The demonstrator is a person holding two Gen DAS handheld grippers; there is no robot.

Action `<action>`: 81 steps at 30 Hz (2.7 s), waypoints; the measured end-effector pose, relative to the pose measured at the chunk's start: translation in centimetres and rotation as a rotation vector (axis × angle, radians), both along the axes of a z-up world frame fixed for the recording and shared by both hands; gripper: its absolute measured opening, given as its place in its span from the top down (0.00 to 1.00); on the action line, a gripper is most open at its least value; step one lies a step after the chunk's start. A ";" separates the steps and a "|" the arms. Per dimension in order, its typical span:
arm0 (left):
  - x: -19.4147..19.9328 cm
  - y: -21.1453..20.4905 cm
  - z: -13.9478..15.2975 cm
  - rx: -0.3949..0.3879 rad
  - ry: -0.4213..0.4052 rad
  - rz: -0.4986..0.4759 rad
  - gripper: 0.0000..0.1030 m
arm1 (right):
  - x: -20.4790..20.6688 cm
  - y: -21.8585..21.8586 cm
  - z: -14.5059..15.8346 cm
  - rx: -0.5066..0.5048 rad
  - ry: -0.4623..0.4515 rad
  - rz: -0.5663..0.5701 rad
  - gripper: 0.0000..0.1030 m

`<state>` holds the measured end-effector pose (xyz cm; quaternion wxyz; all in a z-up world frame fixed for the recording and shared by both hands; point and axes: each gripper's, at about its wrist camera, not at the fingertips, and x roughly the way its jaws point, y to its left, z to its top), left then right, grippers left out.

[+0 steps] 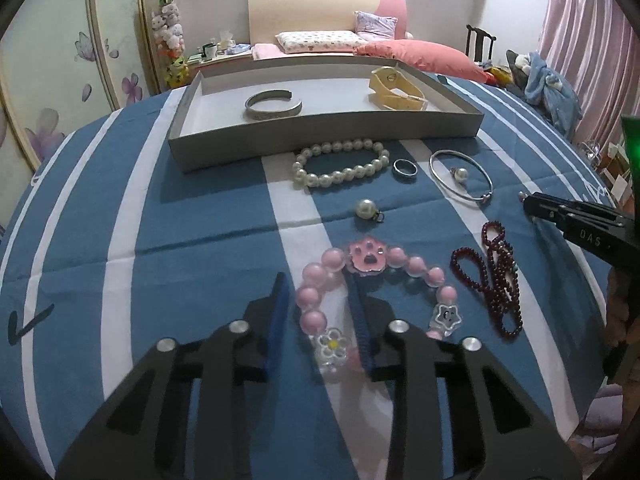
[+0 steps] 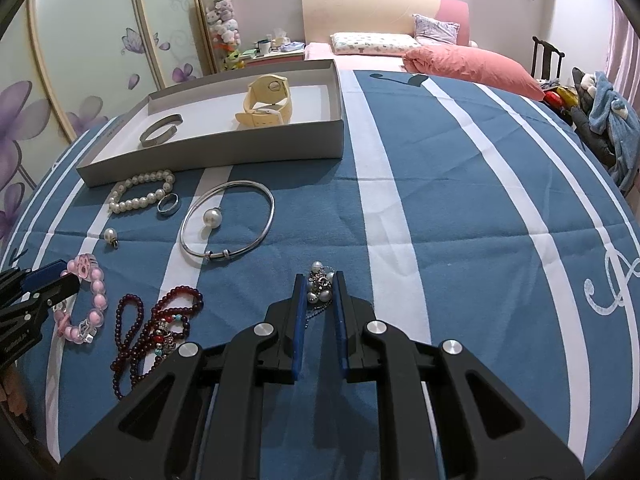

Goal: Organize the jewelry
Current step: 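Grasp the pink beaded bracelet with the left tool while the right tool holds the charm, then carry the pink bracelet and charm to the tray and release both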

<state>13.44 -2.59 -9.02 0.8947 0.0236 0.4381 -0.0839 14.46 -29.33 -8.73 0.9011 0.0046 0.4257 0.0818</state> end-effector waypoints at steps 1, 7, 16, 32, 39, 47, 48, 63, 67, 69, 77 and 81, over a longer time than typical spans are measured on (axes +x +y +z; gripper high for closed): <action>0.1 0.0 0.0 0.000 0.002 -0.002 0.76 | 0.0 -0.1 0.0 0.001 0.000 0.000 0.86; 0.0 0.3 0.0 0.004 -0.003 -0.023 0.87 | 0.0 0.0 0.0 0.000 0.000 0.000 0.86; 0.5 1.0 0.0 -0.039 -0.008 0.001 0.87 | 0.0 0.0 0.0 -0.001 0.000 0.001 0.86; -0.2 1.9 2.0 -0.087 -0.090 0.011 0.87 | -0.3 1.0 0.3 0.009 -0.022 0.035 0.97; 0.2 2.2 0.5 -0.069 -0.032 0.026 0.87 | -0.4 1.4 0.2 -0.027 -0.020 0.035 0.90; 0.2 2.3 0.1 -0.061 -0.013 0.033 0.86 | 0.2 1.1 -0.1 -0.023 -0.003 0.034 0.76; 0.3 2.4 0.1 -0.062 -0.009 0.035 0.86 | 0.3 1.1 -0.1 -0.021 -0.004 0.037 0.81; 0.4 1.6 -0.1 -0.019 -0.006 0.014 0.84 | -0.2 0.5 0.8 0.030 -0.044 0.030 0.93; 0.4 1.4 0.0 -0.015 -0.006 -0.002 0.87 | -0.1 0.4 0.7 0.042 -0.038 0.032 0.93; 0.3 1.5 0.1 -0.036 -0.005 0.002 0.87 | -0.2 0.3 0.9 0.055 -0.045 0.029 0.93; -1.6 1.8 2.5 -0.118 -0.138 -0.016 0.87 | -1.4 0.0 3.1 0.095 -0.149 0.026 0.93; -2.3 1.8 3.8 -0.137 -0.199 -0.021 0.87 | -1.8 0.3 4.2 0.103 -0.205 0.027 0.93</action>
